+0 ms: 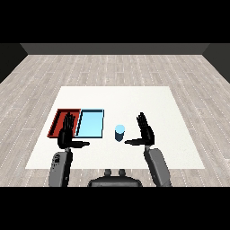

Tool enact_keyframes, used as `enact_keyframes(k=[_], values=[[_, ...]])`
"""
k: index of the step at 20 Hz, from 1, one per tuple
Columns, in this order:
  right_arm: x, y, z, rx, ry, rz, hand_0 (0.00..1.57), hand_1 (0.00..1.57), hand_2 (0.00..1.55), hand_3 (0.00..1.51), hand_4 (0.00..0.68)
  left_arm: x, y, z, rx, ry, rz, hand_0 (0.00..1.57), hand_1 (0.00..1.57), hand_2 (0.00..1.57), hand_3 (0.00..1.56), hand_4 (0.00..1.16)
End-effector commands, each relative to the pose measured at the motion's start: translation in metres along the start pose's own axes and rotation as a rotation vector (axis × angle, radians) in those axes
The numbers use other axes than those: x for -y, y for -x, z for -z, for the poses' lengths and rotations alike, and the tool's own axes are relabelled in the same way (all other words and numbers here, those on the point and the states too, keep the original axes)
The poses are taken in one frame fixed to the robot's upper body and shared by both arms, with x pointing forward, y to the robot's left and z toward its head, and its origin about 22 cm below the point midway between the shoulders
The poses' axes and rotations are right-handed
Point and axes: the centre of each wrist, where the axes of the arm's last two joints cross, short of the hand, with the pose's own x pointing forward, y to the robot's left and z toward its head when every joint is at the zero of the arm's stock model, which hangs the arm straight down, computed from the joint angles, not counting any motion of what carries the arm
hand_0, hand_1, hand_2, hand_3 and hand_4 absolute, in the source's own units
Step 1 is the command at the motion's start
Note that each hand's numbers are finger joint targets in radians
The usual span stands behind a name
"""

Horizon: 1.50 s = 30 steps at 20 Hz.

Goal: Pick the blue can and put it in the blue box

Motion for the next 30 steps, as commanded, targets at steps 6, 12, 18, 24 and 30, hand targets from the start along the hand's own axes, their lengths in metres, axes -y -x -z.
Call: enact_keyframes(k=[6,12,18,24,30], values=[[-0.022,0.028,-0.016,-0.033,0.027,0.068,0.00,0.00,0.00,0.00,0.000,-0.002,-0.019,0.023,-0.002,-0.011,-0.020,0.00,0.00,0.00,0.00,0.00],[-0.035,0.037,0.027,-0.071,0.037,0.125,0.00,0.00,0.00,0.00,0.000,-0.008,0.008,-0.010,0.002,-0.024,-0.010,0.00,0.00,0.00,0.00,0.00],[-0.047,0.059,-0.006,-0.085,0.057,0.144,0.00,0.00,0.00,0.00,0.000,-0.006,-0.008,-0.021,-0.001,-0.018,-0.010,0.00,0.00,0.00,0.00,0.00],[-0.060,0.067,0.005,-0.102,0.072,0.169,0.00,0.00,0.00,0.00,0.000,0.008,-0.010,0.020,-0.006,-0.011,-0.012,0.00,0.00,0.00,0.00,0.00],[-0.052,0.092,0.029,-0.111,0.064,0.172,0.00,0.00,0.00,0.00,0.000,0.008,-0.007,0.001,-0.004,-0.033,-0.025,0.00,0.00,0.00,0.00,0.00]])
